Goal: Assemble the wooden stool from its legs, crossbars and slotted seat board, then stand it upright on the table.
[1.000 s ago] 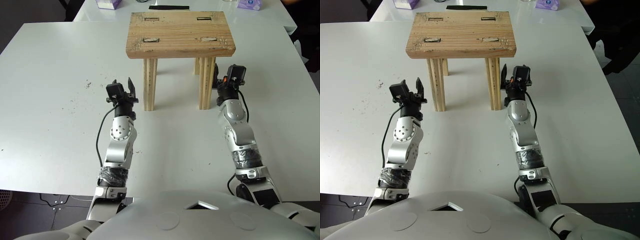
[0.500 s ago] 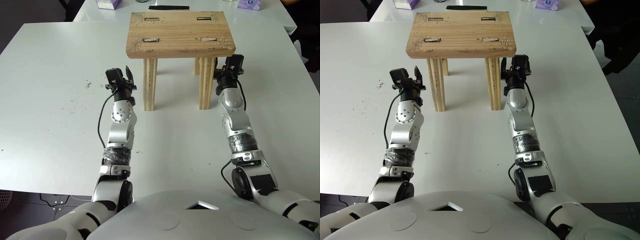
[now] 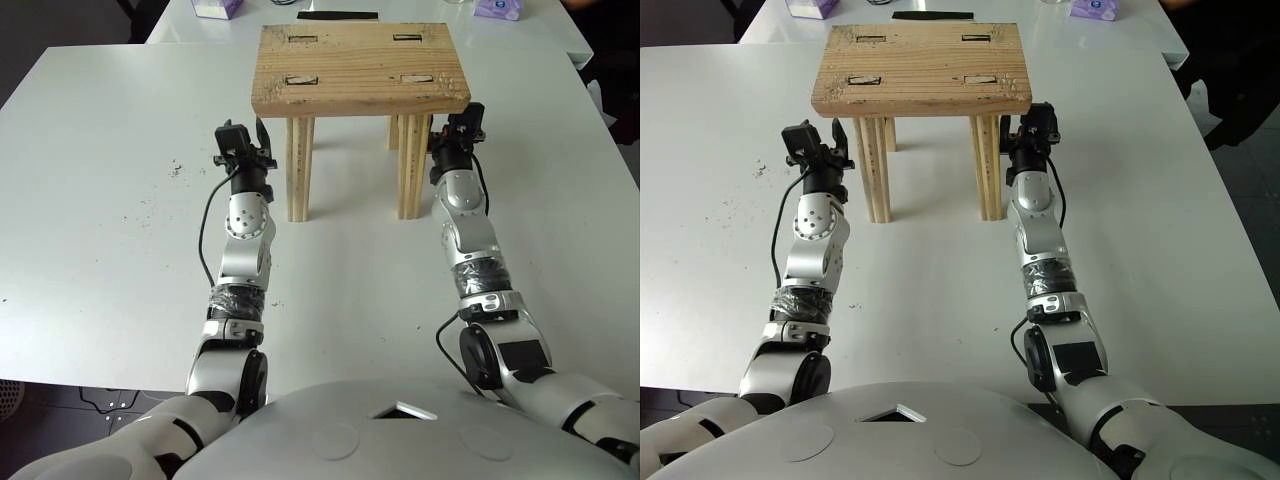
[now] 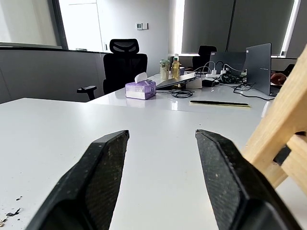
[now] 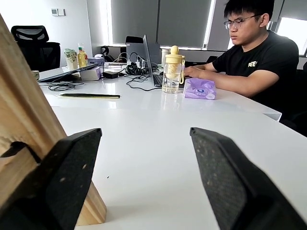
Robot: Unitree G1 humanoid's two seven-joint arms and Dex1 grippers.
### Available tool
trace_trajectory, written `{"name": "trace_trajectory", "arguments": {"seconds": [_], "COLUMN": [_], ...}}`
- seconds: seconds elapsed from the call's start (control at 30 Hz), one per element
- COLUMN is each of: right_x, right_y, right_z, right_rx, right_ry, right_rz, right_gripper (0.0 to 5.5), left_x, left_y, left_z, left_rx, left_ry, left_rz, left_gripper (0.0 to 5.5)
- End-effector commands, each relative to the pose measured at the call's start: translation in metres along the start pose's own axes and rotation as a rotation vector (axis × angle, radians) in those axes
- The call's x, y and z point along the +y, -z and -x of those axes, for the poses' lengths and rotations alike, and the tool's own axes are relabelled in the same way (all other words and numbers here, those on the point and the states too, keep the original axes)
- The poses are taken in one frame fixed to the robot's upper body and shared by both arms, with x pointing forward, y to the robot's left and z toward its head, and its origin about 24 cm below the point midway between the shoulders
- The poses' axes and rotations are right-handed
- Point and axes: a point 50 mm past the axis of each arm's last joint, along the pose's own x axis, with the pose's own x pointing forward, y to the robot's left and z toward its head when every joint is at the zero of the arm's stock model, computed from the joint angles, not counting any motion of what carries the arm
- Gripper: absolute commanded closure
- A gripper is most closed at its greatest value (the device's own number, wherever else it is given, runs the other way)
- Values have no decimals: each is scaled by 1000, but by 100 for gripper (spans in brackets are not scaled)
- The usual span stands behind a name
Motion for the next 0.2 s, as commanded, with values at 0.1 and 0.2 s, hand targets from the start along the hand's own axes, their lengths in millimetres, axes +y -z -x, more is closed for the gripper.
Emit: {"name": "trace_trajectory", "arguments": {"seconds": [0.1,0.2], "right_x": [5,10], "right_y": [-8,-9], "right_z": [-6,-4], "right_rx": [-32,-38], "right_ry": [-14,-20], "right_rz": [-13,-21], "right_gripper": [209,209], "left_x": [-3,-8], "left_y": [-3,-7], "left_z": [-7,-9], "left_rx": [-23,-41], "left_ry": [-16,10], "left_rz": [-10,-13], "left_gripper": [290,290]}}
